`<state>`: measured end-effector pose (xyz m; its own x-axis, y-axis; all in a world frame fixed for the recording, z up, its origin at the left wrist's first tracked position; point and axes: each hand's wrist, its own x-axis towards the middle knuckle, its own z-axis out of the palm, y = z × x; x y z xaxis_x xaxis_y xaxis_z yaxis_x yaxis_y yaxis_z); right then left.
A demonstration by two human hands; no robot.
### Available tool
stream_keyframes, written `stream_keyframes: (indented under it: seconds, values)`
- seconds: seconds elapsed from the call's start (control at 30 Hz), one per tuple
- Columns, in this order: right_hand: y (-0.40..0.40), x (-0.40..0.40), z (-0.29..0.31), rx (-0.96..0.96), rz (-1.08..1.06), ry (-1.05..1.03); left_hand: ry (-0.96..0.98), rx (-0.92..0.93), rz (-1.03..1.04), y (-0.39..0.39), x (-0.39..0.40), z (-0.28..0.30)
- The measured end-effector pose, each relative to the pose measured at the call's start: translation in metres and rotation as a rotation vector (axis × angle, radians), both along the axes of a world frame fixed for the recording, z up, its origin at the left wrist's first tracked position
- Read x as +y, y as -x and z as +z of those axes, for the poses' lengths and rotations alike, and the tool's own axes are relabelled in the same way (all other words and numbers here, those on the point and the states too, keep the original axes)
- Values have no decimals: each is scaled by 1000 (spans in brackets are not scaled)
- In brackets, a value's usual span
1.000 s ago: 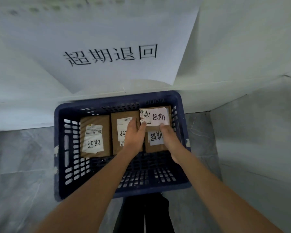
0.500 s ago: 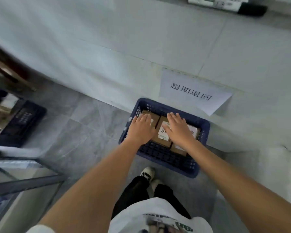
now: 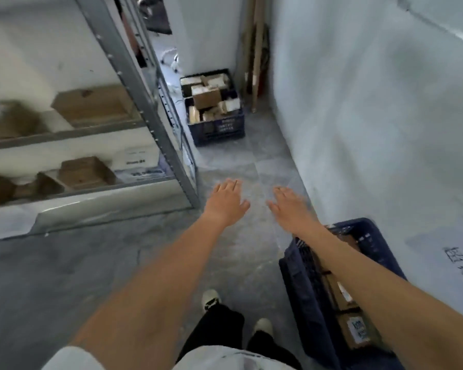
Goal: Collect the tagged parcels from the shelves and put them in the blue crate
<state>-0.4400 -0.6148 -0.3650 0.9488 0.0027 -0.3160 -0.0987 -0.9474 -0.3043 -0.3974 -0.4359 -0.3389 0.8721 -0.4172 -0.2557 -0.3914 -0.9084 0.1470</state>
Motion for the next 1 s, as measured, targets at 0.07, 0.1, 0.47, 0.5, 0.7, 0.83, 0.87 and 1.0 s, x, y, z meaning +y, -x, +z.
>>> stream_keyframes:
  seconds: [0.07,0.1,0.47,0.5,0.7,0.83,0.87,1.0]
  values:
    - [-24,50,7,-17,110,-4,2,-28,121,-3,50,11]
    - [-34,77,11,-21,160,-13,11,-42,184,-3,76,17]
    - [-106,369,39,-65,673,-9,-47,-149,664,33,380,47]
    - [-110,392,41,-71,694,-20,-50,-152,697,37,403,49]
    - [-124,508,48,-42,829,-23,-75,-142,841,51,508,50]
    - [-142,561,43,1,874,14,-72,-141,899,42,558,40]
    - [-149,573,42,7,885,19,-75,-137,915,37,569,37]
    - [-189,619,44,14,915,23,-68,-123,954,0,609,28]
